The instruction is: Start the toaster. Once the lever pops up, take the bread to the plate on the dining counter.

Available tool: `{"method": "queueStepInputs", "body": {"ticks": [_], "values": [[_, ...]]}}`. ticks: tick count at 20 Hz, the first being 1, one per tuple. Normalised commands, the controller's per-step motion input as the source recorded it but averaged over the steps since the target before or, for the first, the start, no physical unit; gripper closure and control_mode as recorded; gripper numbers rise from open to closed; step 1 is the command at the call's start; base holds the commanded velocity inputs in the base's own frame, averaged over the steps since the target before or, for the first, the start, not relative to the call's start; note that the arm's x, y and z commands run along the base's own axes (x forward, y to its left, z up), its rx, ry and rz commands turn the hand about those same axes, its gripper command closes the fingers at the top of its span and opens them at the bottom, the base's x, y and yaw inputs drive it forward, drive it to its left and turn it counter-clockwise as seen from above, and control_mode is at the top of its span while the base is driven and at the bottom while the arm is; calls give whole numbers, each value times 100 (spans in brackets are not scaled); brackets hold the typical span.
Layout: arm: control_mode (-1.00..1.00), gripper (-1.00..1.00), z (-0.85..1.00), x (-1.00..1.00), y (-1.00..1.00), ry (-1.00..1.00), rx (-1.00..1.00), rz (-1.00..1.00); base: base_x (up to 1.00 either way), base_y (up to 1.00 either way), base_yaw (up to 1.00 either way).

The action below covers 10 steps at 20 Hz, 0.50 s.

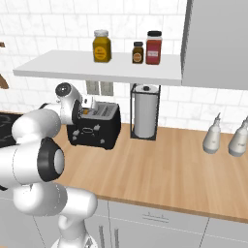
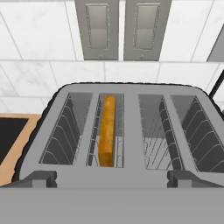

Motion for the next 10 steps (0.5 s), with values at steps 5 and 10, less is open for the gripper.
{"method": "queueStepInputs", "body": {"ticks": [5,10], "values": [[-100,-100,0,0,0,0,0,0,0,0,0],[-100,-100,0,0,0,0,0,0,0,0,0]]}}
